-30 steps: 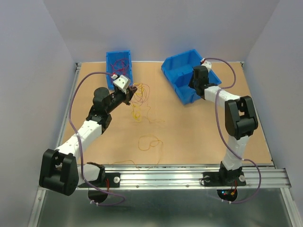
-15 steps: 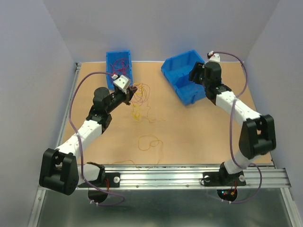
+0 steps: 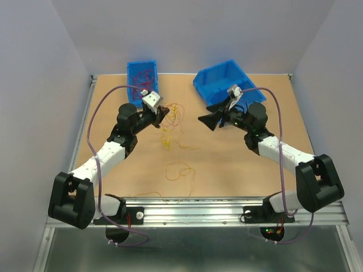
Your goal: Untangle the cables
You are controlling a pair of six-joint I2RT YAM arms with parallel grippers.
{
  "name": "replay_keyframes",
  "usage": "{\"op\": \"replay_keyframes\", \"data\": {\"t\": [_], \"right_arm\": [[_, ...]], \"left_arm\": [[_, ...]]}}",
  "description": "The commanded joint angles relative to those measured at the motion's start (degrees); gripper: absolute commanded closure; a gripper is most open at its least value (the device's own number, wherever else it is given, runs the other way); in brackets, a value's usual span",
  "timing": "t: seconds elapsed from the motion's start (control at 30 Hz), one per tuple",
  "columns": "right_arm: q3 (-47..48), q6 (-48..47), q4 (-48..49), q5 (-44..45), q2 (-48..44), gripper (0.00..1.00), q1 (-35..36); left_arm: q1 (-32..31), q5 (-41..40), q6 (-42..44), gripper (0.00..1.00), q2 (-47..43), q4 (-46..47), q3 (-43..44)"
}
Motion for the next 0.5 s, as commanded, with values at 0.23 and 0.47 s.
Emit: {"op": "replay_keyframes", "data": {"t": [0.23,0.47], "right_arm": [[2.66,-6.63,9.25,-14.13,3.79,0.23,6.25],[5.47,-5.48,9.51,-12.37,7.57,0.28,7.48]], "left_arm": [[-3.72,0.97,1.83,1.00,2.17,-3.43,6.21],[-6.35,0.53,3.67,1.00,2.87,-4.92,6.74]]}}
